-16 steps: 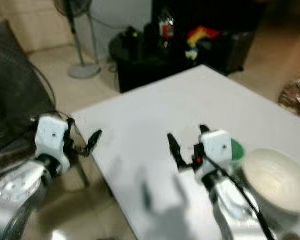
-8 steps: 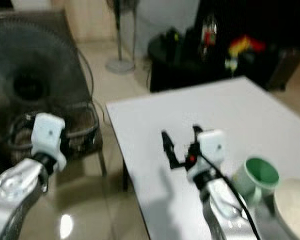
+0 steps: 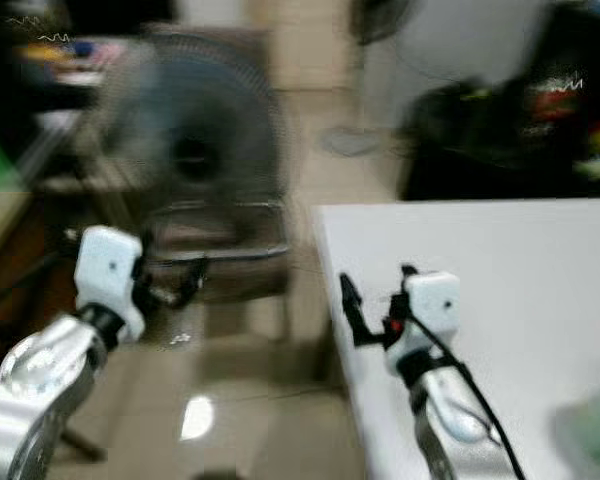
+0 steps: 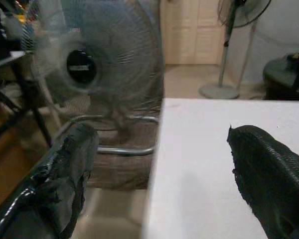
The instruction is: Setting the table
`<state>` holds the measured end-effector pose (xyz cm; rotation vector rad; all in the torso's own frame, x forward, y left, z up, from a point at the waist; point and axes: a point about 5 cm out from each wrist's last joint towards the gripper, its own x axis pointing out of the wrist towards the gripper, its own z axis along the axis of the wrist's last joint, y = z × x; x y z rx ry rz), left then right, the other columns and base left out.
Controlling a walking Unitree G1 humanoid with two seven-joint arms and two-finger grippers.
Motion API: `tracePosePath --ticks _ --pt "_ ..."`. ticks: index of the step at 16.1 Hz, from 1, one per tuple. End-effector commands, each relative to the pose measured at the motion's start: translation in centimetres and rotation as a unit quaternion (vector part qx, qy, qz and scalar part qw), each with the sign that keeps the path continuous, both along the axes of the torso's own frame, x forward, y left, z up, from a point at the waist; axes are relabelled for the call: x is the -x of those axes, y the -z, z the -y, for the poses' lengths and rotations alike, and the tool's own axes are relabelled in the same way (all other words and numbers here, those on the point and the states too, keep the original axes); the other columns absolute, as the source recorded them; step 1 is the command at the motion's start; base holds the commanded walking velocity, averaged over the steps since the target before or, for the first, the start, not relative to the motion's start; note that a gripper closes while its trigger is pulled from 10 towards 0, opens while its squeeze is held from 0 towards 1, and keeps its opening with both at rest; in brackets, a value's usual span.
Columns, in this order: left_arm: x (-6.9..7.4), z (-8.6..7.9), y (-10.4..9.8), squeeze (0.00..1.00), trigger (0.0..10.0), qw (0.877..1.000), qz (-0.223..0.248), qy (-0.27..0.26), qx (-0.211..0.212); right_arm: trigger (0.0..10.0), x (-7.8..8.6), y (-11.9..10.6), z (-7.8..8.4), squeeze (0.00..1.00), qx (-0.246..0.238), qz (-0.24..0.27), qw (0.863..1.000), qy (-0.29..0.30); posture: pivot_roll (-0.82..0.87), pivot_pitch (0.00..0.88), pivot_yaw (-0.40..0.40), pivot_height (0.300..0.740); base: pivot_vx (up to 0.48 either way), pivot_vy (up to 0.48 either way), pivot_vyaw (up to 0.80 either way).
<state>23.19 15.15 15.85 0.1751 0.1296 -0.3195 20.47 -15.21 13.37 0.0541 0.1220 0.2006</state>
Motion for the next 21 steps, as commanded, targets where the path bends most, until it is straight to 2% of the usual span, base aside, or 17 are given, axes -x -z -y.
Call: tracePosePath --ticks 1,4,7,10,14,16,17,18,21 --pt "-0.3 -0.1 -0.7 0.0 10.0 1.0 0.014 0.0 -0.004 10.0 -0.2 -0.5 -0.3 1.0 -0.006 0.014 1.0 -0.002 0.1 0.0 -0.026 0.74 0.0 0.36 0.8" --pt "-0.4 -0.2 -0.9 0.0 10.0 1.0 0.016 0.004 -0.007 10.0 -0.8 0.5 -0.1 1.0 0.036 -0.004 0.999 0.002 0.1 0.0 -0.024 0.74 0.0 0.36 0.8" --pt "-0.4 -0.3 -1.0 0.0 10.0 1.0 0.019 0.002 -0.012 10.0 -1.1 0.7 0.2 1.0 0.049 -0.01 0.999 0.006 0.11 0.0 -0.028 0.74 0.0 0.361 0.73" --pt "-0.4 -0.4 -1.0 0.0 10.0 1.0 0.02 0.0 -0.014 10.0 -1.2 0.7 0.3 1.0 0.057 -0.004 0.998 0.013 0.11 0.0 -0.032 0.74 0.0 0.355 0.13" --pt "-0.6 -0.4 -1.1 0.0 10.0 1.0 0.023 -0.002 -0.014 10.0 -0.9 1.1 -0.1 1.0 -0.001 -0.019 1.0 0.019 0.12 0.0 -0.033 0.74 0.0 0.0 0.0" --pt "-0.7 -0.5 -1.2 0.0 10.0 1.0 0.025 -0.003 -0.011 10.0 -0.9 1.1 -0.4 1.0 -0.013 -0.019 1.0 0.013 0.12 0.0 -0.03 0.74 0.0 0.0 0.0" --pt "-0.7 -0.5 -1.3 0.0 10.0 1.0 0.026 -0.003 -0.008 10.0 -0.9 1.1 -0.5 0.95 -0.019 -0.019 1.0 0.007 0.12 0.0 -0.03 0.74 0.0 0.0 0.0" --pt "-0.7 -0.5 -1.3 0.0 10.0 1.0 0.027 0.0 -0.007 10.0 -0.8 1.1 -0.6 0.0 -0.021 -0.021 1.0 0.001 0.12 0.0 -0.033 0.74 0.0 0.0 0.0" --pt "-0.6 -0.4 -1.3 0.0 10.0 1.0 0.028 0.003 -0.006 10.0 -1.0 1.1 -1.1 0.0 -0.014 -0.02 0.999 -0.028 0.13 0.0 -0.039 0.74 0.284 0.0 0.53"
